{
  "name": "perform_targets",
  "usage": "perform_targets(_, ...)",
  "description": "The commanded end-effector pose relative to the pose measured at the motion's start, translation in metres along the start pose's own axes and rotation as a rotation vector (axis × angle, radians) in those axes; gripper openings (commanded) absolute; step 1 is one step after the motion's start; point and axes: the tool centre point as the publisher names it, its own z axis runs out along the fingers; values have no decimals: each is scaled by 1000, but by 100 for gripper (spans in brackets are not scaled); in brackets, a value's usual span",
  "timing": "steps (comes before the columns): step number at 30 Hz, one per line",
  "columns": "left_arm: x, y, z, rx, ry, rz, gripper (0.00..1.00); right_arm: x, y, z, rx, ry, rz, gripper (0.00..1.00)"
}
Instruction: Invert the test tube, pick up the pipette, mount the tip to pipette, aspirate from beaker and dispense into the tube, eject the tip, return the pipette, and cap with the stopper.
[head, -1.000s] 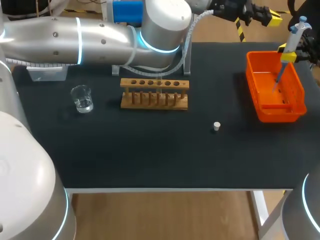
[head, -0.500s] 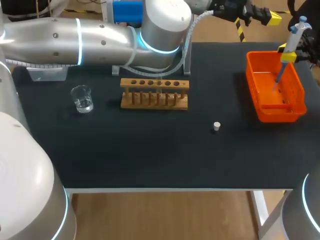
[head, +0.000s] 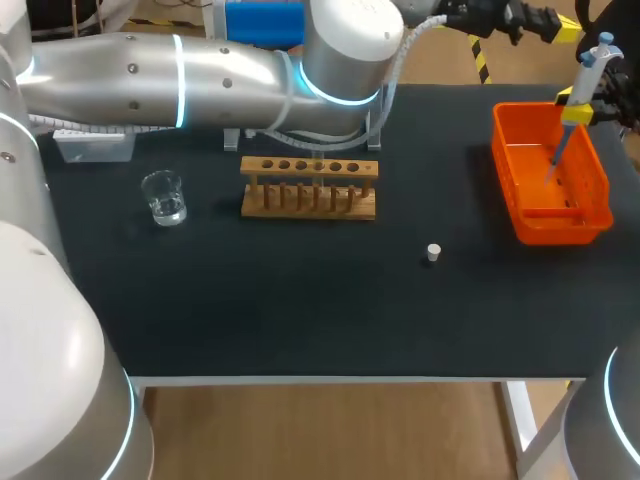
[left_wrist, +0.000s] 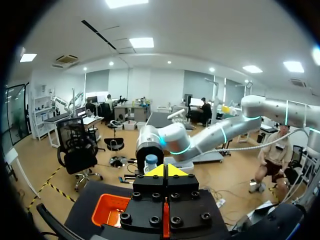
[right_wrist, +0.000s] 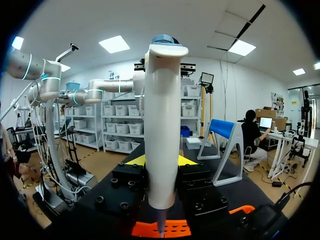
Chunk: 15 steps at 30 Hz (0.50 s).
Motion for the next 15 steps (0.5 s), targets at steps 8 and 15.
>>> perform_targets(8, -8, 6, 16, 63, -28, 10, 0, -1, 0, -2, 0, 6, 0, 0)
perform_targets(15, -15, 6, 20, 76, -14, 38, 0, -1, 0, -2, 0, 6, 0, 0)
